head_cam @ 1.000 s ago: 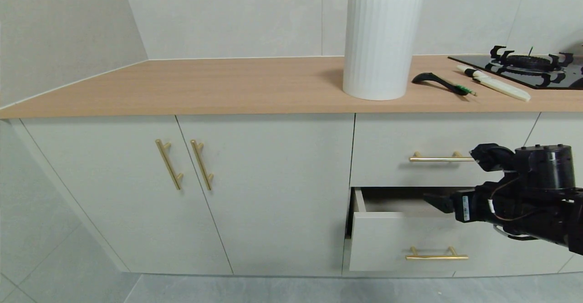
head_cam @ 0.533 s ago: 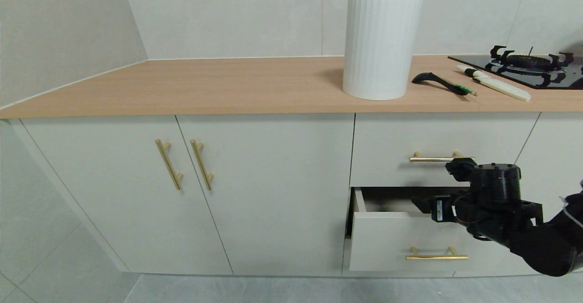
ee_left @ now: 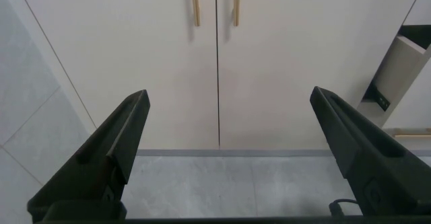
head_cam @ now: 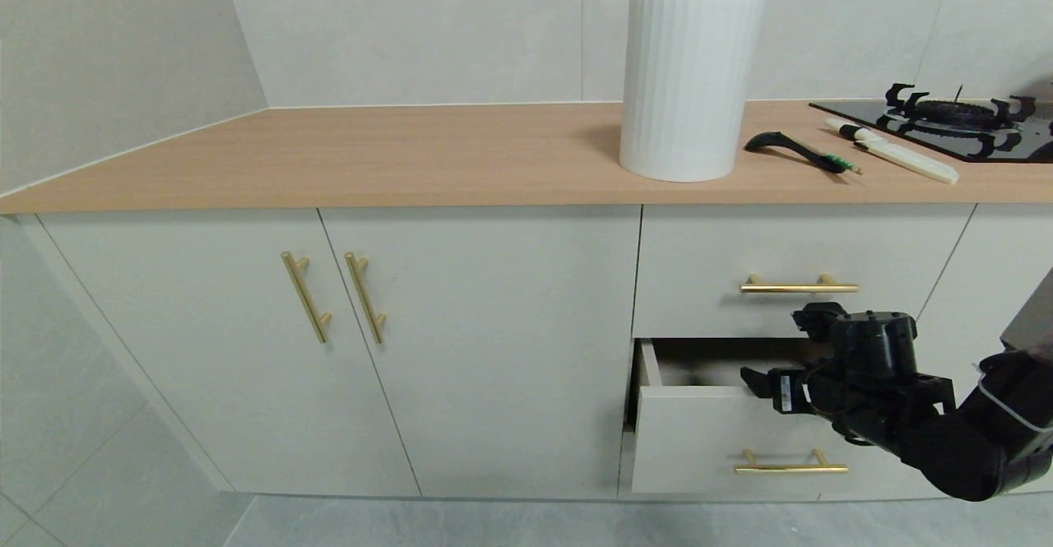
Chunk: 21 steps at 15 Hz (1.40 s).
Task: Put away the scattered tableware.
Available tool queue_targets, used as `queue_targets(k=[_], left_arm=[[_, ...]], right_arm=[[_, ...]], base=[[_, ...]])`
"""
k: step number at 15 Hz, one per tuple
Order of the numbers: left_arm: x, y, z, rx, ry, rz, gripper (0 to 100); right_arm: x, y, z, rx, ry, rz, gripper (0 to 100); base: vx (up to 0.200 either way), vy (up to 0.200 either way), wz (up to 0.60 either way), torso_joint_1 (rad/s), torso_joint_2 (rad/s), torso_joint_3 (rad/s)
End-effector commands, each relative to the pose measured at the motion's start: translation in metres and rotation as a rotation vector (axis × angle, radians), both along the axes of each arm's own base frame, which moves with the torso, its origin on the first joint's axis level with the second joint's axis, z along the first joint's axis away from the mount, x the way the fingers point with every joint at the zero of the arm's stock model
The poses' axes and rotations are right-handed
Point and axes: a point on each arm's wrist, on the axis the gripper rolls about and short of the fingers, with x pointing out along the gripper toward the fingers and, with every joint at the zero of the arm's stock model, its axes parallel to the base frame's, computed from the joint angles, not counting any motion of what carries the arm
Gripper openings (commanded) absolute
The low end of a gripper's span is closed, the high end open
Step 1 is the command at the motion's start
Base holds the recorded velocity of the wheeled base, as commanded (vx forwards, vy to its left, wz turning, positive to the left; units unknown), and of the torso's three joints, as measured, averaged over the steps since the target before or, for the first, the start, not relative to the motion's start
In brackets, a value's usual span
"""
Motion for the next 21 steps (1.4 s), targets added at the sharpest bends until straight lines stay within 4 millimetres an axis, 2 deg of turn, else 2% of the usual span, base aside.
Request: queue_targets(k=[1, 10, 21], left_arm=[[0.000, 0.000, 0.000, 0.000, 0.001, 0.000, 100], [0.000, 0.000, 0.000, 0.000, 0.001, 0.000, 100], [0.000, 0.000, 0.000, 0.000, 0.001, 0.000, 100]], right_arm=[[-0.004, -0.001, 0.009, 0.001, 0.007, 0.008, 100], [-0.038, -0.006, 0.051, 0.021, 0.167, 0.094, 100], [-0.070, -0.009, 0.049, -0.152, 0.427, 0.235, 100]], base=[[0.000, 0.000, 0.00, 0.000, 0.00, 0.000], [0.000, 0.000, 0.00, 0.000, 0.00, 0.000], [0.000, 0.000, 0.00, 0.000, 0.00, 0.000]])
